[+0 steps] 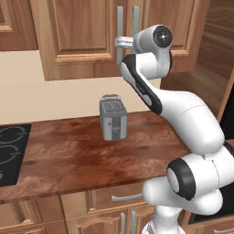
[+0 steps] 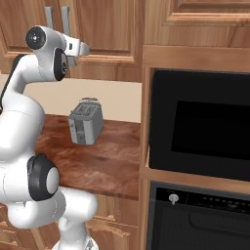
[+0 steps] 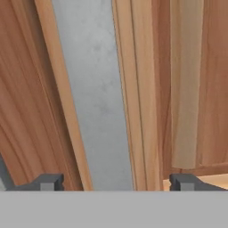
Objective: Open the cabinet. Pick the bar soap and place it next to the sink. Then close the cabinet.
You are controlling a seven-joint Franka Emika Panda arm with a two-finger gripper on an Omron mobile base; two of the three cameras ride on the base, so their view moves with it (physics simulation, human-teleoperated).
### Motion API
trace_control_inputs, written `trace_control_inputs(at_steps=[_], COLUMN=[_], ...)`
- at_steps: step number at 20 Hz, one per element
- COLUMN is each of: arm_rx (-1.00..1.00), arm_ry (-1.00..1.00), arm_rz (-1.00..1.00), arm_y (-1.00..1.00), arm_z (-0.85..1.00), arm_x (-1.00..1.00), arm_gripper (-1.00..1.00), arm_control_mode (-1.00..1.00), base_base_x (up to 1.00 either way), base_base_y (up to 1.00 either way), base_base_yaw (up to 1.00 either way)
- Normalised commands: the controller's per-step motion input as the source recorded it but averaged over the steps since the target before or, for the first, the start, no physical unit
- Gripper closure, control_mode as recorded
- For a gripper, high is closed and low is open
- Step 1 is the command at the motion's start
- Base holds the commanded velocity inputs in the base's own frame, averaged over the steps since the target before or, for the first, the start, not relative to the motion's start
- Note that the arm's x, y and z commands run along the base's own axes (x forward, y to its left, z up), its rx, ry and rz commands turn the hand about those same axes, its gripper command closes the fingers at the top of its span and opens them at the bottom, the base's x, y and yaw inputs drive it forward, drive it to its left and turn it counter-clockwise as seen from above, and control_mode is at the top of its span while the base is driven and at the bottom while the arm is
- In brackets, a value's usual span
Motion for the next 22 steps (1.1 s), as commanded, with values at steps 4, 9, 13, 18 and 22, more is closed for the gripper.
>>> trace_control_inputs(at_steps=[4, 9, 13, 18, 22], arm_rx=[0.00, 0.00, 0.00, 0.00, 0.00], arm_ry=[0.00, 0.00, 0.00, -0.01, 0.00], arm_rz=[0.00, 0.00, 0.00, 0.00, 0.00], arm_y=[0.00, 0.00, -0.07, -0.42, -0.52], arm_z=[0.00, 0.00, 0.00, -0.02, 0.00], arm_x=[0.00, 0.00, 0.00, -0.01, 0.00], arm_gripper=[1.00, 1.00, 1.00, 1.00, 1.00], arm_control_mode=[-1.00, -1.00, -1.00, -1.00, -1.00], base_base_x=[0.00, 0.00, 0.00, 0.00, 0.00], base_base_y=[0.00, 0.00, 0.00, 0.00, 0.00], base_base_yaw=[0.00, 0.00, 0.00, 0.00, 0.00])
